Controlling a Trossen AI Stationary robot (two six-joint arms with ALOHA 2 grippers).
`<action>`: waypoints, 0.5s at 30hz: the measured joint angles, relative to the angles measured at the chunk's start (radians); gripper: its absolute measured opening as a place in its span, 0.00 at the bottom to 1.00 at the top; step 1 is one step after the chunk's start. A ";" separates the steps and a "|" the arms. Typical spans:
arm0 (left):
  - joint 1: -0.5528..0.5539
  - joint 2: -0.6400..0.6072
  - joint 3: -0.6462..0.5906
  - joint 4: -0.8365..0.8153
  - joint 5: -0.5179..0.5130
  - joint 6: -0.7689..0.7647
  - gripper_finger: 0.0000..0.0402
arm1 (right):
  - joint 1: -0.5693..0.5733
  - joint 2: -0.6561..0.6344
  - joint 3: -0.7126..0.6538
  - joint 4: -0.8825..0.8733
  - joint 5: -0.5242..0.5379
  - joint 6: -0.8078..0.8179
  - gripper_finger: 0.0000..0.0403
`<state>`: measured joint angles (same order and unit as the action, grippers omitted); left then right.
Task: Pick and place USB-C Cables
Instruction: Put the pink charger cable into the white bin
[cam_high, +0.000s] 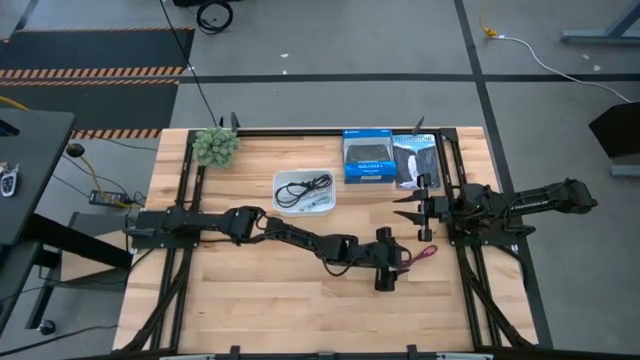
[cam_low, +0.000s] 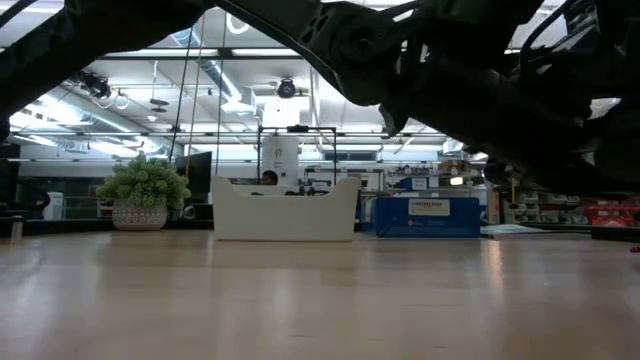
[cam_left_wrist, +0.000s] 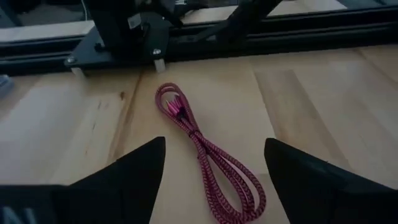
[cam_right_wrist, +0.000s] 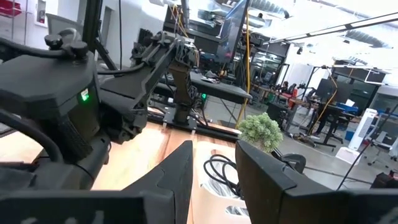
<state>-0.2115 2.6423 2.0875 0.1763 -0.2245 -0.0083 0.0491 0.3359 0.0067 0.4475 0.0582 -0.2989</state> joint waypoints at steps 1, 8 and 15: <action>0.000 0.000 0.001 -0.006 0.000 0.012 0.71 | 0.000 0.000 0.000 0.000 0.000 0.000 0.32; 0.002 0.037 0.001 0.007 0.105 0.073 0.71 | 0.000 0.000 0.000 0.001 0.000 0.000 0.32; 0.001 0.043 0.000 -0.001 0.011 0.204 0.71 | 0.000 0.000 0.000 0.001 0.000 0.000 0.32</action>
<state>-0.2102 2.6858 2.0879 0.1749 -0.2139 0.1960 0.0490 0.3355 0.0067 0.4481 0.0578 -0.2989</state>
